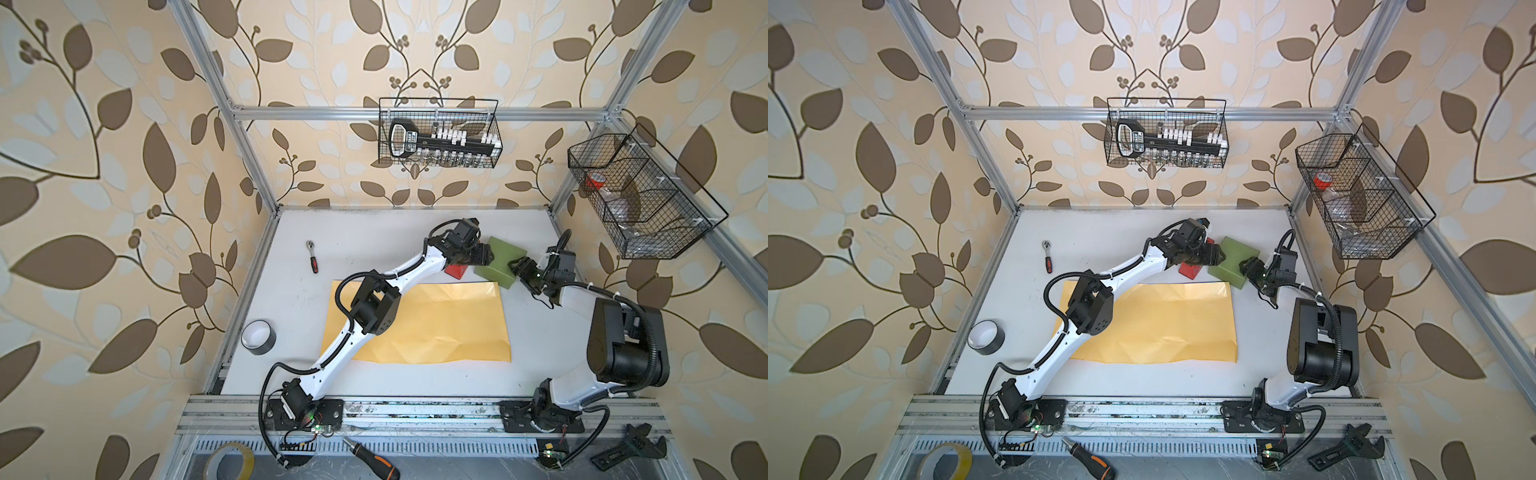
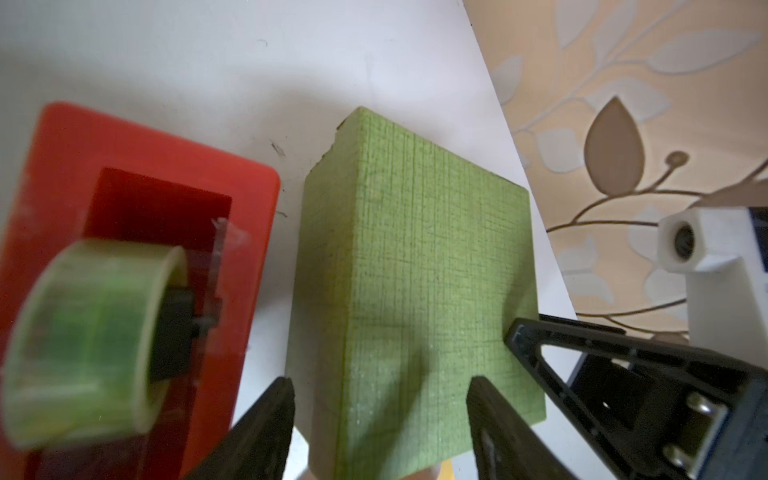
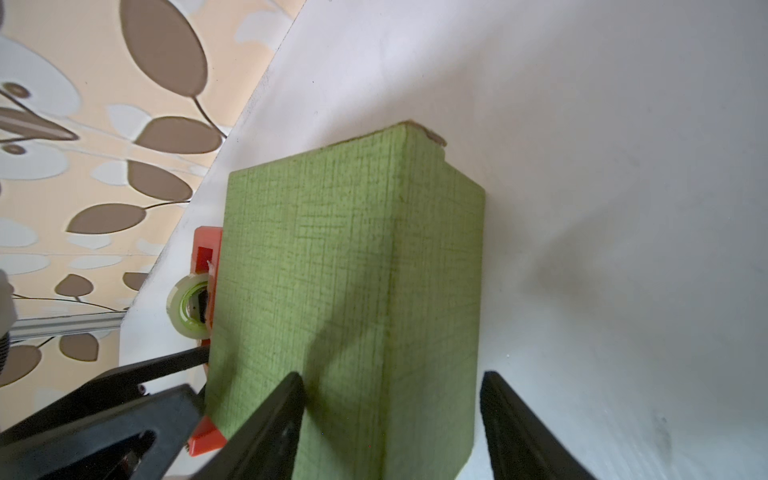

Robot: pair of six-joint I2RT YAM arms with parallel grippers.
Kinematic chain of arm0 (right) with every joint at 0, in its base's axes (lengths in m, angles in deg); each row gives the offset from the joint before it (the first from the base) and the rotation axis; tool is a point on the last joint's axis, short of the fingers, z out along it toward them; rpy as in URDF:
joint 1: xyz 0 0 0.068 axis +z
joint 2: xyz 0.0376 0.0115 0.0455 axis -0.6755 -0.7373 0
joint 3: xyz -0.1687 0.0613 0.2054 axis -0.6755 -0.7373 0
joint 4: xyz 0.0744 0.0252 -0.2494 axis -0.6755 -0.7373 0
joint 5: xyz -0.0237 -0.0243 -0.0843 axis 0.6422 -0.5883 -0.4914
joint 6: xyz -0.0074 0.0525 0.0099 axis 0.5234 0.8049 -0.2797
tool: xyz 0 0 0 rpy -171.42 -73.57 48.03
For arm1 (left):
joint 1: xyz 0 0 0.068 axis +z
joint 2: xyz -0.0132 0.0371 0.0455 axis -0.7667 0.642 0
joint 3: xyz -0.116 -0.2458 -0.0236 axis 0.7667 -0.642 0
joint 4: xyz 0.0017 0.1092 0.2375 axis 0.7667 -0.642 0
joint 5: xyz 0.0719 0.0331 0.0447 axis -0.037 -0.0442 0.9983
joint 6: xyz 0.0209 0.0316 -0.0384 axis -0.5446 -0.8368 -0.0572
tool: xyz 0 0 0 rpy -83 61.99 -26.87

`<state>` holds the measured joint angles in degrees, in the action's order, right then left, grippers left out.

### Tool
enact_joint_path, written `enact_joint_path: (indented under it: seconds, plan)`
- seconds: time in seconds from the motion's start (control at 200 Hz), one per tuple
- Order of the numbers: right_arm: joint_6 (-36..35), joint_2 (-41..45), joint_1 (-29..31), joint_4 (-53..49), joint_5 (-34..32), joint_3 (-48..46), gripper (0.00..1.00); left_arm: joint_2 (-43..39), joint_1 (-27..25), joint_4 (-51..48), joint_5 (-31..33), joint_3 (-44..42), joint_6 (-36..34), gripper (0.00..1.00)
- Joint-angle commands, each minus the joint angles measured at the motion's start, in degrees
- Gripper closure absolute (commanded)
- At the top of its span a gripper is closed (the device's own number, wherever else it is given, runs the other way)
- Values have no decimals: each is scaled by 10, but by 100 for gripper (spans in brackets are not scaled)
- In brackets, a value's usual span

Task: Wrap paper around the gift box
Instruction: 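Reach both grippers to the green gift box and grip its sides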

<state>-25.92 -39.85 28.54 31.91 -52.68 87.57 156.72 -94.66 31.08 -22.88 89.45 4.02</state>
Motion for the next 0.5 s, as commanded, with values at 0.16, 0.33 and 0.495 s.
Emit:
enact_joint_path:
  seconds: [0.16,0.33,0.495]
  plan:
    - [1,13,-11,15,36,-12,30,43,-7,7,-57,71,-2,32]
    - [26,15,-25,40,74,-21,32,42,-16,7,-81,74,-10,38]
    - [28,48,-35,27,83,-47,35,18,-32,-4,-102,54,-26,41]
